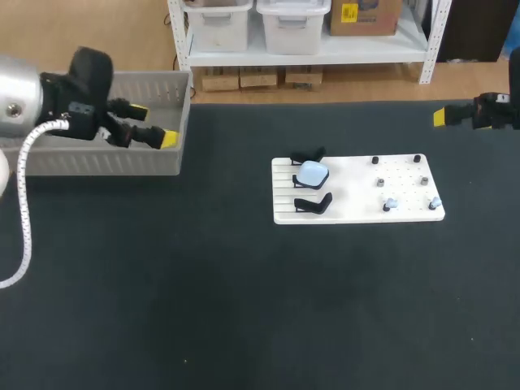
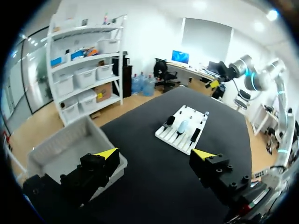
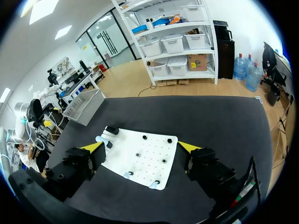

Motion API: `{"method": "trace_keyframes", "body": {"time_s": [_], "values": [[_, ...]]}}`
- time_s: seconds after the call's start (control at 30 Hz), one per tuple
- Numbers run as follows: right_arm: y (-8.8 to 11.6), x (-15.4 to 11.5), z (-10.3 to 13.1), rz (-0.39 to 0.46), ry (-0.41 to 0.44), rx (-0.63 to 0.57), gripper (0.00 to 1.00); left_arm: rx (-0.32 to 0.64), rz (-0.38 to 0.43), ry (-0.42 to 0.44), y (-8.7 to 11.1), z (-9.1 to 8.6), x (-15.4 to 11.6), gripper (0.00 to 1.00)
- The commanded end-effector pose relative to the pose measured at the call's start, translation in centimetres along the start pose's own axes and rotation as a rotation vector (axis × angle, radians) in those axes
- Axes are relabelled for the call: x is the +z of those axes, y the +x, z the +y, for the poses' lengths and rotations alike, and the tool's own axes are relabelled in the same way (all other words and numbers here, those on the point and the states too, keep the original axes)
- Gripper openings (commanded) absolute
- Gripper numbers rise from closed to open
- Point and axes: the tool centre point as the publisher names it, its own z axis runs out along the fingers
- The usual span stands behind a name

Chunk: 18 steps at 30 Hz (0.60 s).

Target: Pick up each earbud case from the left stands, insert the matching earbuds, close the lid, and place the case in the box.

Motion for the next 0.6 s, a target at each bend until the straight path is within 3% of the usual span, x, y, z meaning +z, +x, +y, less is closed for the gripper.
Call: {"method": "trace_keyframes", "body": {"time_s": [0.03,0.17,0.6], "values": [[0.01,-0.04,0.01,0.0,0.0,0.0,1.0,0.131,-0.076,0.195,-0.1,0.41,1.12,1.0],[0.01,-0.04,0.01,0.0,0.0,0.0,1.0,0.152,-0.062,0.241,-0.06,0.16,1.86,1.0],[0.01,-0.04,0.01,0.0,0.0,0.0,1.0,0.132,-0.05,0.236,-0.07,0.23,1.95,1.0]]}}
